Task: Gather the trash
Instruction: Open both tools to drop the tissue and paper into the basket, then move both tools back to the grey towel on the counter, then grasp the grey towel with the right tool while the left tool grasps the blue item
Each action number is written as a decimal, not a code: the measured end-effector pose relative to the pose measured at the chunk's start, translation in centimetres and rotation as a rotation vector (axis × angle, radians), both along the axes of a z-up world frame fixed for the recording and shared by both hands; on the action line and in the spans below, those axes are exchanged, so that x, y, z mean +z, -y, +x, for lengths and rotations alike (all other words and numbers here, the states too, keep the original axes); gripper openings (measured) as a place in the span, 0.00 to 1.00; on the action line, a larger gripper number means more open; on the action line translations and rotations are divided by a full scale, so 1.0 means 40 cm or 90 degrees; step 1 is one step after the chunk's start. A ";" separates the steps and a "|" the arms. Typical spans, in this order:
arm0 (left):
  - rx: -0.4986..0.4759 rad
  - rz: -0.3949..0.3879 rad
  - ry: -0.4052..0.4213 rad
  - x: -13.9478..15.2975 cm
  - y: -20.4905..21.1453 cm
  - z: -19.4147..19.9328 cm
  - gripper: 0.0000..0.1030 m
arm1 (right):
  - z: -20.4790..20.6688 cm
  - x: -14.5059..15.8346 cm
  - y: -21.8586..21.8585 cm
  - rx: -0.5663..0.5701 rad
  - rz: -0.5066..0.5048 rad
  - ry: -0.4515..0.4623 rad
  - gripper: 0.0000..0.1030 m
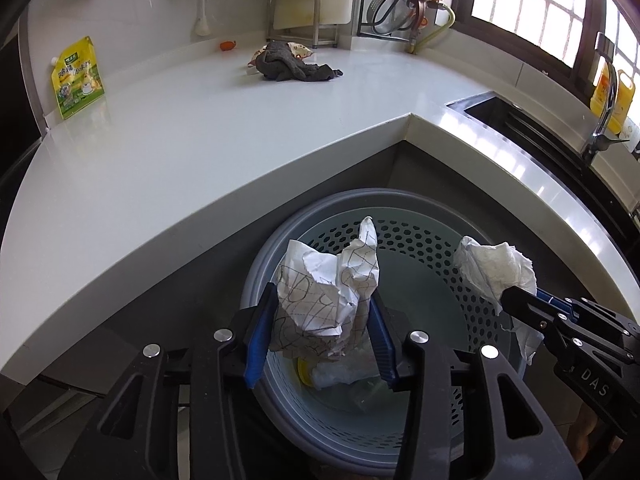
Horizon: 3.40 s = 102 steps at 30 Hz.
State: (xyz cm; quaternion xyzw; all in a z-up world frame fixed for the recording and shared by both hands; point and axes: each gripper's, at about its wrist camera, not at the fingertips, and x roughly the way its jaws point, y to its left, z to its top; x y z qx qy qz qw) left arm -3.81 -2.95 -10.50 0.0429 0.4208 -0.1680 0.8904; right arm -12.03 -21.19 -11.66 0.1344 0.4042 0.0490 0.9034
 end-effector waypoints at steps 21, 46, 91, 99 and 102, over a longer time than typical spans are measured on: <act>0.018 -0.008 0.006 0.006 -0.015 -0.013 0.79 | -0.024 0.009 0.012 -0.019 0.001 0.029 0.61; 0.091 -0.030 0.056 0.074 -0.107 0.023 0.93 | 0.044 0.067 -0.042 -0.056 -0.060 0.026 0.83; 0.184 -0.037 0.106 0.176 -0.246 0.494 0.94 | 0.873 0.134 -0.267 0.081 -0.192 0.034 0.83; 0.176 -0.056 0.095 0.188 -0.234 0.506 0.94 | 0.876 0.125 -0.272 0.121 -0.198 0.011 0.41; 0.169 -0.061 0.094 0.196 -0.216 0.517 0.94 | 0.857 0.140 -0.247 0.122 -0.180 0.016 0.33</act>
